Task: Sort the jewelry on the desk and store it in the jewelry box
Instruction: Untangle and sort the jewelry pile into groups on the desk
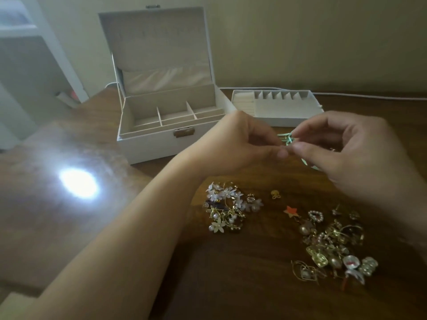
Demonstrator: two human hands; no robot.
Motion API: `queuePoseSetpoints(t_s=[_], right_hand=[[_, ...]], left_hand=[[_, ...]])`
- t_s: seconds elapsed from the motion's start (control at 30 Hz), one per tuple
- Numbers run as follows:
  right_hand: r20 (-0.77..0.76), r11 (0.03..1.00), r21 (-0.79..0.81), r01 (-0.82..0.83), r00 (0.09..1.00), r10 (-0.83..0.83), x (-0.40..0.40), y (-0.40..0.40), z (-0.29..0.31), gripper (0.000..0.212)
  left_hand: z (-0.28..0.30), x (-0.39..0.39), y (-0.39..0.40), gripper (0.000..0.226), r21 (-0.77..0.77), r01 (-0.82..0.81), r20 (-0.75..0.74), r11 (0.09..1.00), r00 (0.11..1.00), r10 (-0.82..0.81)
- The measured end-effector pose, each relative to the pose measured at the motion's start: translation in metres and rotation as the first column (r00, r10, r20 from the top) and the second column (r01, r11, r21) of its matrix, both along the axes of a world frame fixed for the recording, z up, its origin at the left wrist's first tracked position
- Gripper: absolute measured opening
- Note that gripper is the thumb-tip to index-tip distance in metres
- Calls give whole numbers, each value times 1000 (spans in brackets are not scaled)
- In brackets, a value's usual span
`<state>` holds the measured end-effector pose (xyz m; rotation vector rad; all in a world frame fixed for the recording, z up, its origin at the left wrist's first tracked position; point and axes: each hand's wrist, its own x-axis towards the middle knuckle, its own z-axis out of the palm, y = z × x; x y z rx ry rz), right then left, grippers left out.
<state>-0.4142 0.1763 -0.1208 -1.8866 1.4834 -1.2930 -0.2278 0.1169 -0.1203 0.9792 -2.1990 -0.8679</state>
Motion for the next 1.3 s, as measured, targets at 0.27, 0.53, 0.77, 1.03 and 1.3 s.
queuePoseSetpoints(t_s=[0.27, 0.53, 0.77, 1.03, 1.3], right_hand=[[-778, 901, 73, -428, 541, 320, 25, 21, -18, 42], [-809, 820, 201, -536, 382, 447, 22, 25, -23, 36], [-765, 803, 187, -566, 428, 481, 15, 18, -23, 31], [-764, 801, 9, -599, 512, 391, 18, 20, -19, 17], [-96, 893, 274, -356, 914, 394, 11, 16, -6, 22]], left_hand=[[8, 24, -16, 18, 237, -206, -284, 949, 920, 271], [11, 27, -15, 17, 437, -151, -408, 887, 846, 345], [10, 26, -16, 17, 448, -121, -424, 886, 844, 329], [10, 23, -15, 16, 450, -104, -413, 887, 856, 310], [10, 24, -15, 17, 448, -100, -413, 889, 858, 305]])
